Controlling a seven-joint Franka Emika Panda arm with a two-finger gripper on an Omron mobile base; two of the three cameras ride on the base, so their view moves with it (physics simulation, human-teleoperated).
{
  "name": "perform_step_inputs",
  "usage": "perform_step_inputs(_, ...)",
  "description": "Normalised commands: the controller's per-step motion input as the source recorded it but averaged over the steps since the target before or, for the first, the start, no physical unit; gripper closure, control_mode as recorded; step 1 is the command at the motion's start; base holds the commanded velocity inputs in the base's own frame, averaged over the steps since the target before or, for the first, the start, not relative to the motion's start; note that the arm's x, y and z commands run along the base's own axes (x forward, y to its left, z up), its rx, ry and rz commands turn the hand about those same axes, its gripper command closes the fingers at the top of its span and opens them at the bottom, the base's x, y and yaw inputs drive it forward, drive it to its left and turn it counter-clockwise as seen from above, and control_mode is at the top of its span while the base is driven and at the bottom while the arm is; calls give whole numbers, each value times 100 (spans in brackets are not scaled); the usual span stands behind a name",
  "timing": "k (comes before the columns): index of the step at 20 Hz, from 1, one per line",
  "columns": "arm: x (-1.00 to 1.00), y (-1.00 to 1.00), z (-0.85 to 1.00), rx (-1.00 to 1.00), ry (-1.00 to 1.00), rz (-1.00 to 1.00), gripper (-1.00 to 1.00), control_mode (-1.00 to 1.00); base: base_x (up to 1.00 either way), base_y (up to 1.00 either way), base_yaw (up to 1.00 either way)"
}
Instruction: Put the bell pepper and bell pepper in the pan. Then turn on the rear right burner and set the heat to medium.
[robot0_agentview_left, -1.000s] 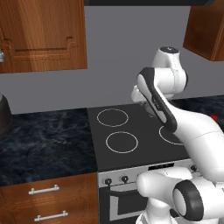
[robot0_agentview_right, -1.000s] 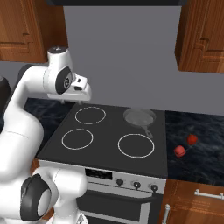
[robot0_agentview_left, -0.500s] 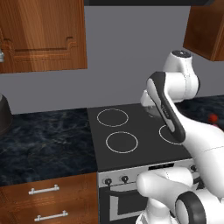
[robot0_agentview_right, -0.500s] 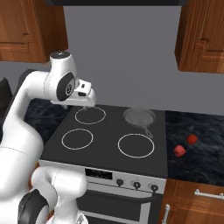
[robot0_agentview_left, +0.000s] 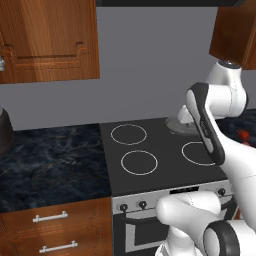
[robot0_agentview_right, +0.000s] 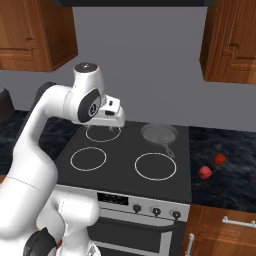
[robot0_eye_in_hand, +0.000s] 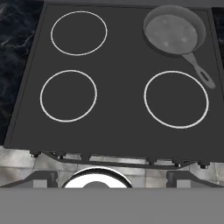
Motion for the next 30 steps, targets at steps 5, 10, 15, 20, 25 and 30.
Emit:
perform_step_inputs(5, 0, -54, 0, 0, 0, 0, -100, -100, 0, 0, 0)
perform_step_inputs(10, 0, -75, -13, -3, 0, 0, -100, -100, 0, 0, 0)
perform_step_inputs(15, 1, -75, -22, -2, 0, 0, -100, -100, 0, 0, 0)
perform_step_inputs(20, 0, -70, -33, 0, 0, 0, -100, -100, 0, 0, 0)
perform_step_inputs(25, 3, -69, -34, 0, 0, 0, -100, -100, 0, 0, 0)
perform_step_inputs(30, 18, -62, -17, 0, 0, 0, -100, -100, 0, 0, 0)
